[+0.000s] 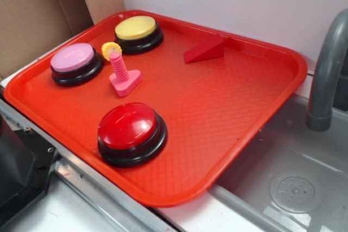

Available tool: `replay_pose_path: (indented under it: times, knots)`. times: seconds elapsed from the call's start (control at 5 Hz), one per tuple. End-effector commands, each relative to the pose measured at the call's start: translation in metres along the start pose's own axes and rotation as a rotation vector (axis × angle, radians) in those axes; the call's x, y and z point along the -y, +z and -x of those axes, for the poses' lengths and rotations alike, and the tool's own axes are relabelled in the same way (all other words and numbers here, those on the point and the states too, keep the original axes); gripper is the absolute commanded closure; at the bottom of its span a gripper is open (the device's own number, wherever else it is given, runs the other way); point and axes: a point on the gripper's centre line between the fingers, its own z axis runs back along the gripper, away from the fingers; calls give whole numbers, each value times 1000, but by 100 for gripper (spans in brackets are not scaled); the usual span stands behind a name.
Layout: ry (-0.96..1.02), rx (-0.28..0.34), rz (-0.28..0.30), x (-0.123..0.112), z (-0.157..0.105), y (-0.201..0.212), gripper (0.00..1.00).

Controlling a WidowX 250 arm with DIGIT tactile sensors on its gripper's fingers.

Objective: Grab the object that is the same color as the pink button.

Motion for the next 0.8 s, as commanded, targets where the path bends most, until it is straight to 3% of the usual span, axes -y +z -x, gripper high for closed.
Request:
replay_pose_path:
  times: [0.0, 0.4, 0.6]
  knots:
    - [0, 0, 0, 0, 0, 0, 0]
    - [320, 55, 18, -8, -37, -33, 0]
    - [477, 47, -53, -19, -58, -56, 0]
